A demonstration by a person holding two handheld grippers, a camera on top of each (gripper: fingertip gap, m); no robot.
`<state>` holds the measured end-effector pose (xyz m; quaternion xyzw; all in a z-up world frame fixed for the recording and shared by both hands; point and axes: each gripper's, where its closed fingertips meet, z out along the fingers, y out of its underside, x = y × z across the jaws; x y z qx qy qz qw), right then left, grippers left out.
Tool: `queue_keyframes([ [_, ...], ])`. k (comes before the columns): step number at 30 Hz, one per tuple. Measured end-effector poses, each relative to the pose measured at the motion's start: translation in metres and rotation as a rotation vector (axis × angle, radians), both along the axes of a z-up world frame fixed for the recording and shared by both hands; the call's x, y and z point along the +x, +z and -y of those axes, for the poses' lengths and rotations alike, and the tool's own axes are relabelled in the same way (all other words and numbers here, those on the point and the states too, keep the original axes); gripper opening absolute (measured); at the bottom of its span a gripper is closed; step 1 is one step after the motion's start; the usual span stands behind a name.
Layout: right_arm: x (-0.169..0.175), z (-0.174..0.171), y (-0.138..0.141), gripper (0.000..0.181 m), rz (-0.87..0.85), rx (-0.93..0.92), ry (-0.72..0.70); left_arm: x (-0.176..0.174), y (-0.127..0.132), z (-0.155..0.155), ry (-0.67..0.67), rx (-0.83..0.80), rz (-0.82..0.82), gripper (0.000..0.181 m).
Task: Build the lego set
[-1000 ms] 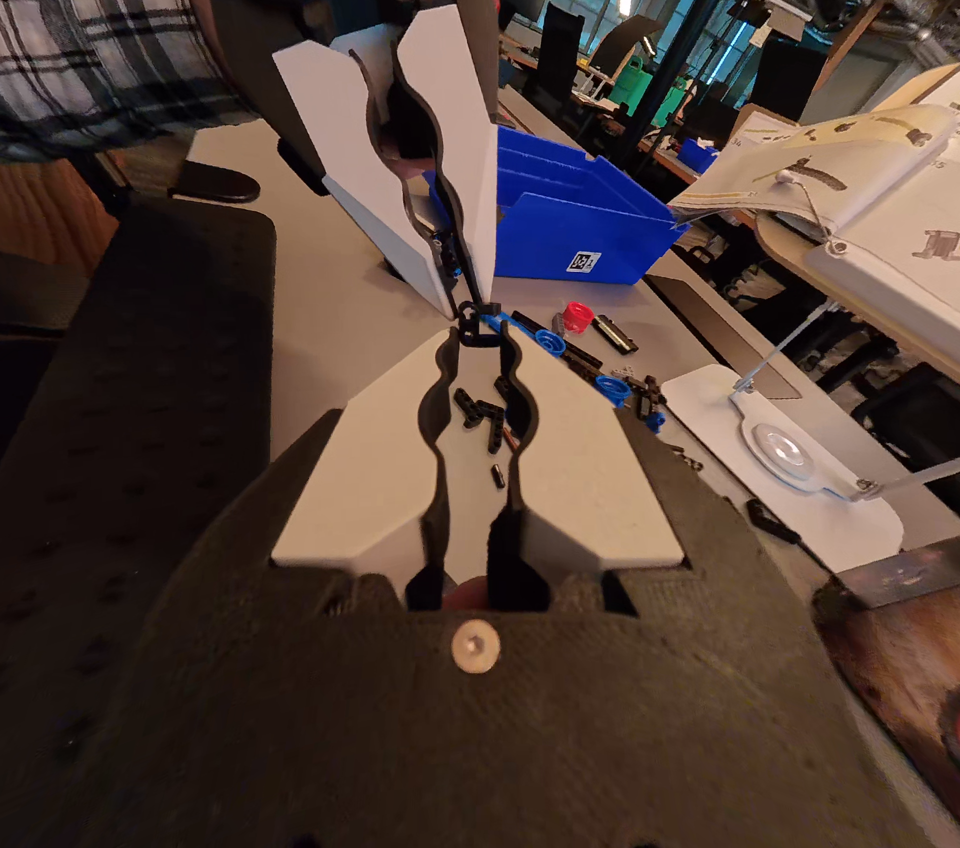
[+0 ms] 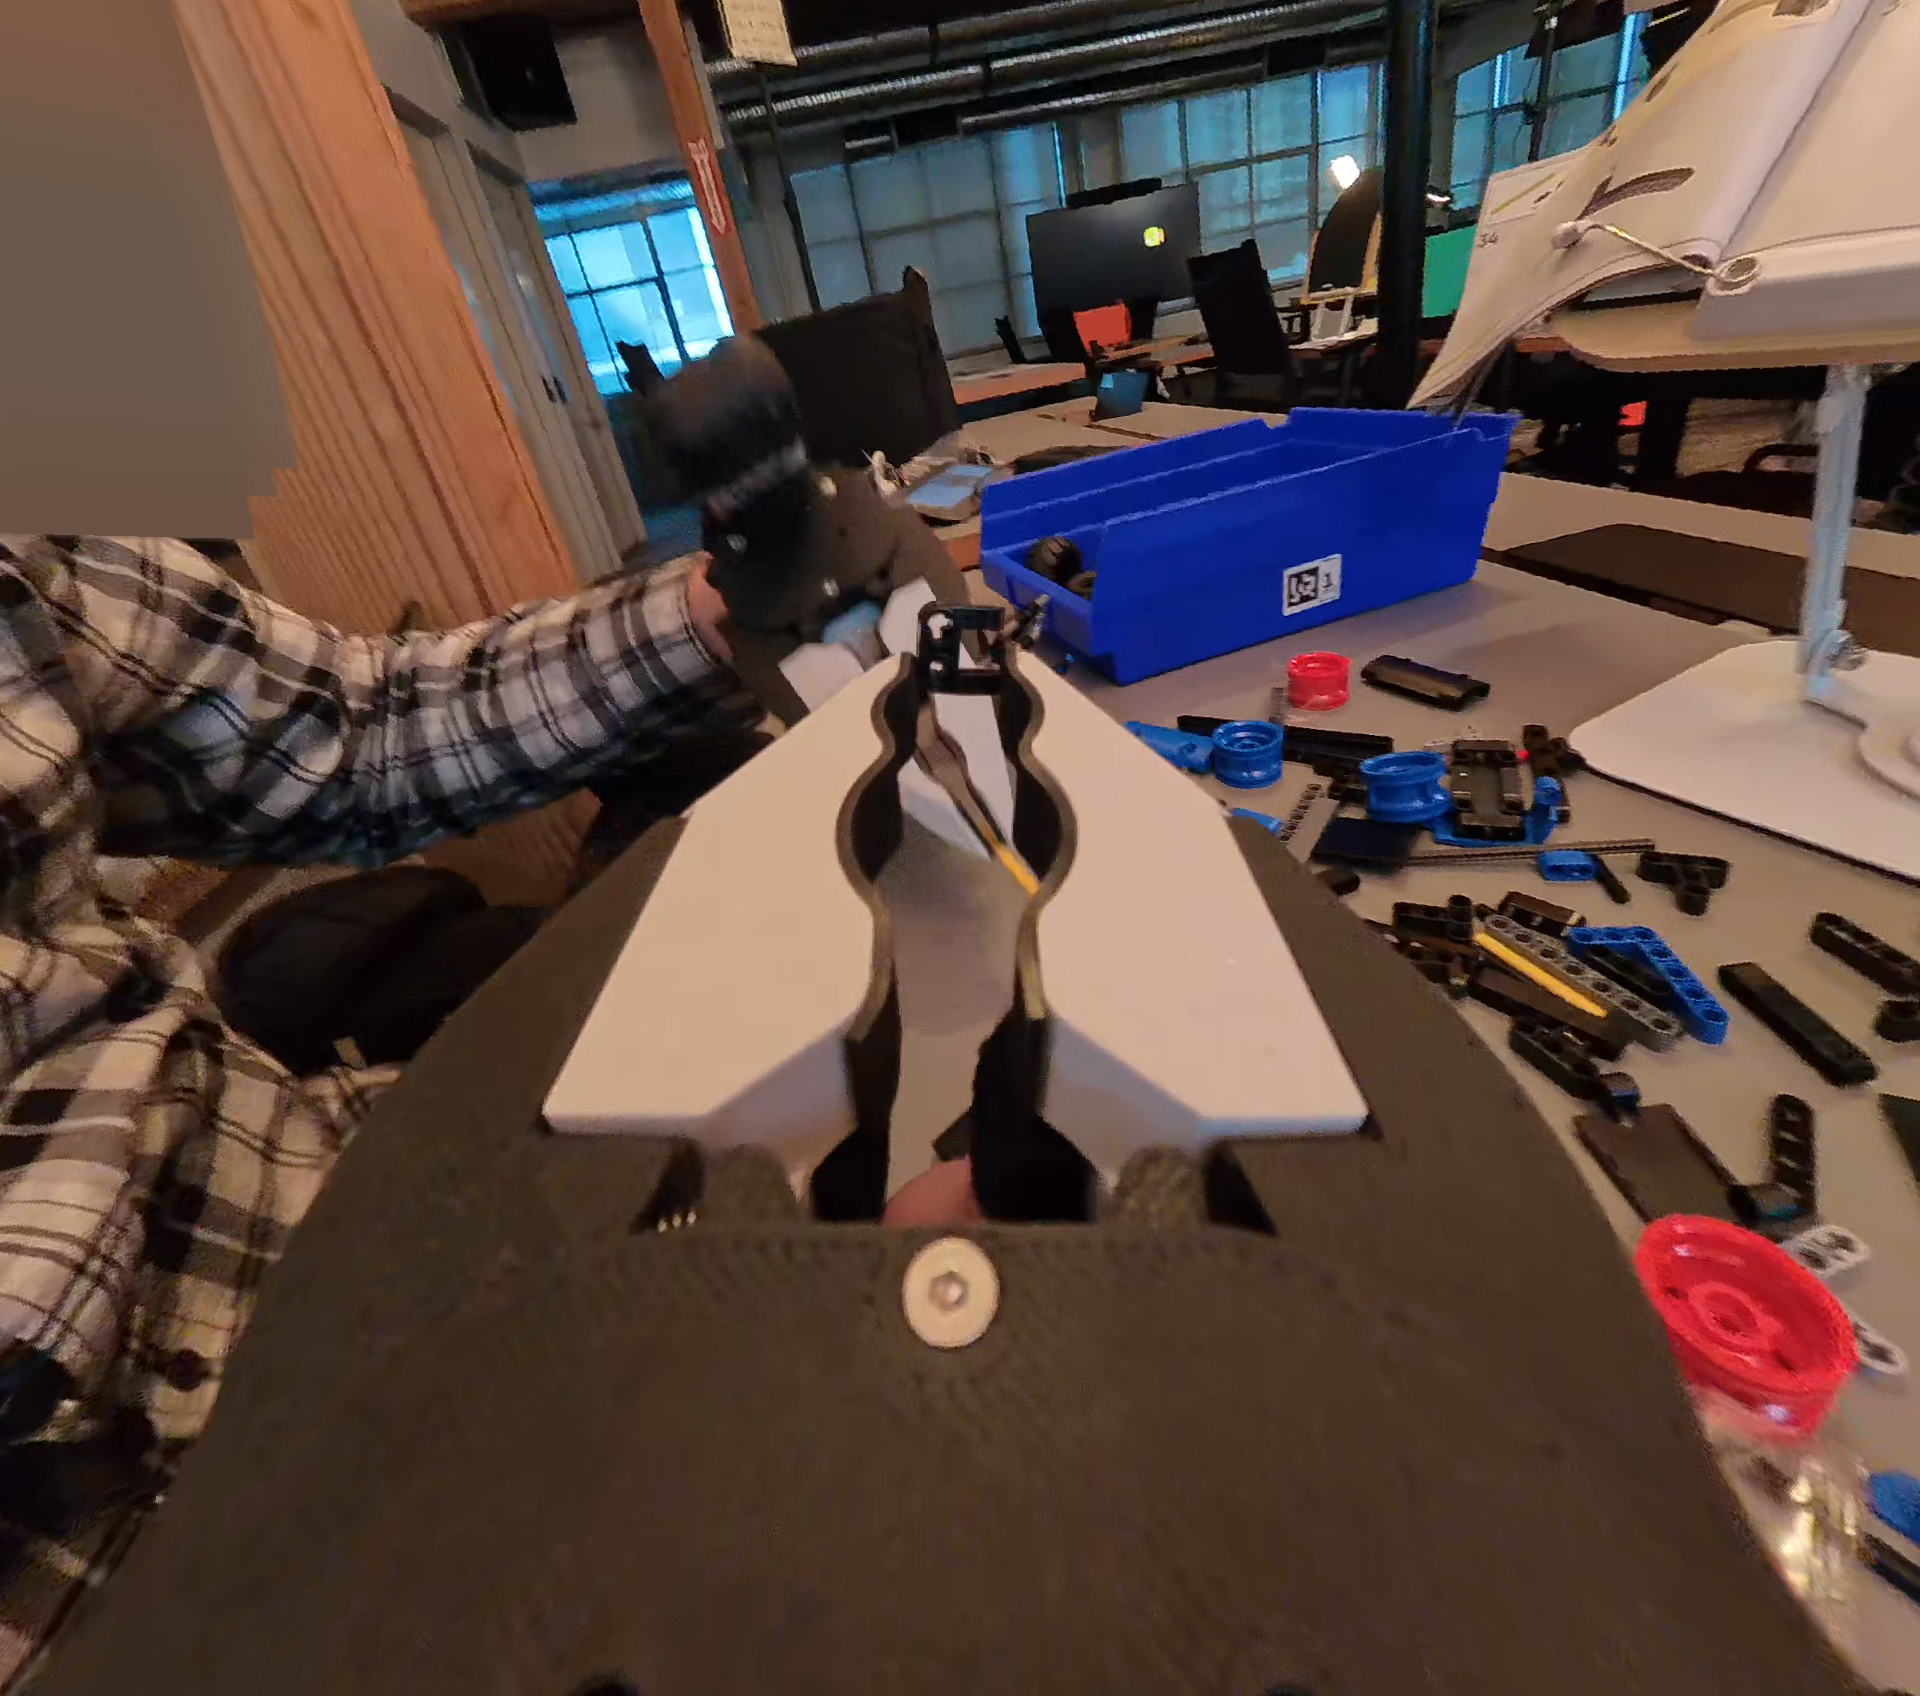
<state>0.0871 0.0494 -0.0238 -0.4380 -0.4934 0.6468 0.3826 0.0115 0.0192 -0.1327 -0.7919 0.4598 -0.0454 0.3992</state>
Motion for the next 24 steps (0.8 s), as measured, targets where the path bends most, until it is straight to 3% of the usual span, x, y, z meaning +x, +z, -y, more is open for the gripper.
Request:
queue_keyframes([
  [4,-0.005,0.003,-0.008,0.014,0.036,0.088,-0.031,0.012,0.048,-0.002,-0.001,0.126,0.089,0.002],
  [6,-0.007,0.003,-0.012,0.014,0.051,0.143,-0.062,0.019,0.060,-0.001,-0.018,0.150,0.092,0.002],
  [24,-0.007,0.007,-0.014,0.014,0.075,0.196,-0.072,0.032,0.078,0.000,-0.042,0.238,0.043,0.002],
])
